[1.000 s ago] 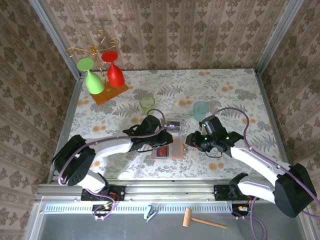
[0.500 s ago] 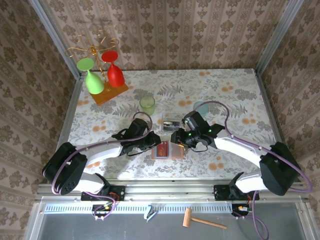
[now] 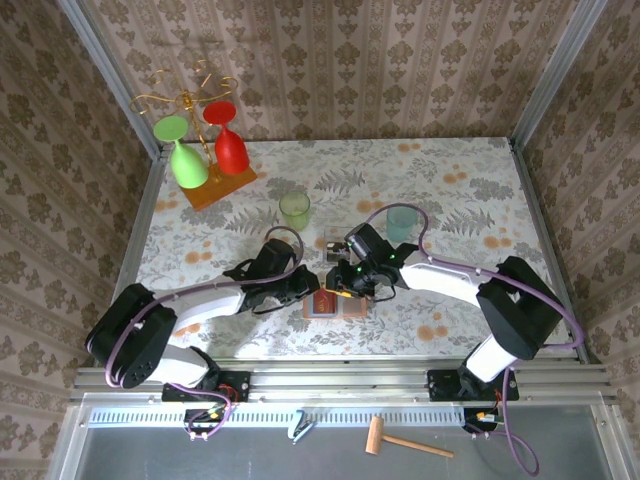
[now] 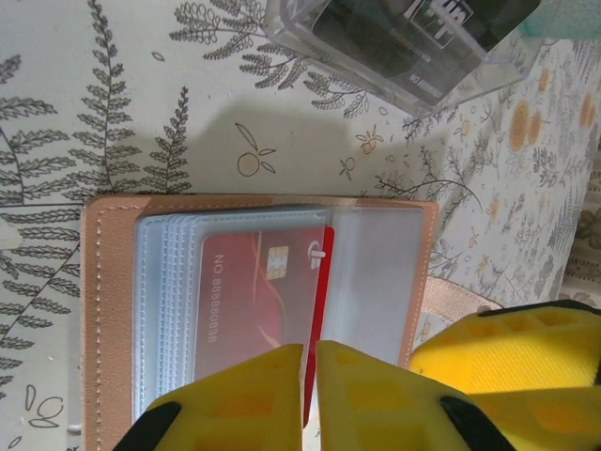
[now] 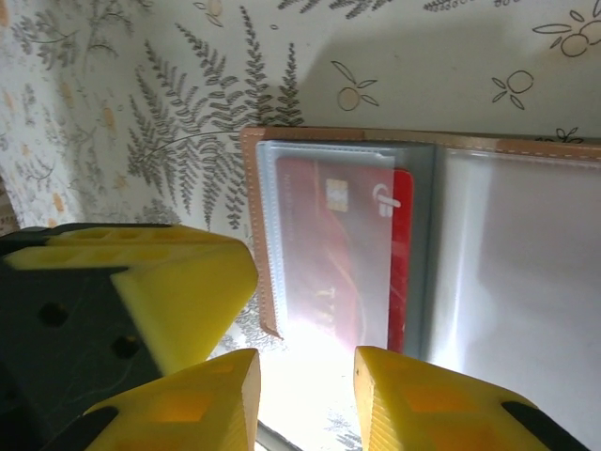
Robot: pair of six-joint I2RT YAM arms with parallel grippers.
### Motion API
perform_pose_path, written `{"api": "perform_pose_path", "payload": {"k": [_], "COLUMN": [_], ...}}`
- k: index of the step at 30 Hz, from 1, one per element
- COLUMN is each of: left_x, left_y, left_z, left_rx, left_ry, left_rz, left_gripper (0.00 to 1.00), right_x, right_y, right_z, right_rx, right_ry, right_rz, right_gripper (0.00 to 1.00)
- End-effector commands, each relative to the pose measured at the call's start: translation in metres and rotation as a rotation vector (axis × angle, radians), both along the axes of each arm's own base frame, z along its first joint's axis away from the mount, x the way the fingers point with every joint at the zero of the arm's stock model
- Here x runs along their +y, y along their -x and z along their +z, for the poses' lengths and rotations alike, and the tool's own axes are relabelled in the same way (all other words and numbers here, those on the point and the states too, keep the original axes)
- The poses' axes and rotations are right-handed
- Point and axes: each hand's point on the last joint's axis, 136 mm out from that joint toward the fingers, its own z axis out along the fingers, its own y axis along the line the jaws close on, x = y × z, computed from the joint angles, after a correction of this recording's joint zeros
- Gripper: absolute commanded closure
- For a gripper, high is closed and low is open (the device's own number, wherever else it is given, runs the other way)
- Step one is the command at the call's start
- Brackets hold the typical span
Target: Take the credit cards out of the card holder
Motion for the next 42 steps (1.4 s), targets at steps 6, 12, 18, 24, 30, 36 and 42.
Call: {"api": "perform_pose_path", "payload": {"k": [6,12,18,24,30,36,42], "left_x": [-0.001,0.0,0.002,0.005,0.003,0.0,0.0], "left_y": [0.005,0.005,0.008,0.01,0.008,0.007,0.007], "left_z": [-0.015,-0.018,-0.022,-0.025,-0.026,-0.027,-0.027], "left_rx": [0.036,0.041,0.048,0.056,0.059,0.06,0.058], "left_ry": [-0.012,-0.019,-0.029,-0.039,-0.048,-0.057,-0.069], "left_rz": [-0.025,-0.022,-0.019,-0.022,-0.025,-0.034,-0.037], "left_gripper": [0.88,0.88,0.89,0.89,0.89,0.89,0.89], "right_x": [0.011,0.011,0.01,0.01,0.007,0.006,0.005], "right_y": [-0.001,-0.001,-0.001,-0.004,-0.002,-0.003,-0.004], "right_z": [-0.008,-0.016,-0.02,-0.022,-0.025,-0.026,-0.03], "right_rx": [0.014,0.023,0.026,0.023,0.024,0.021,0.028], "right_ry": [-0.018,-0.012,-0.002,0.007,0.025,0.032,0.04], "right_rz": [0.029,0.032,0.032,0.034,0.034,0.039,0.039], "right_gripper": [0.71,0.73,0.75,0.76,0.76,0.79,0.8]}}
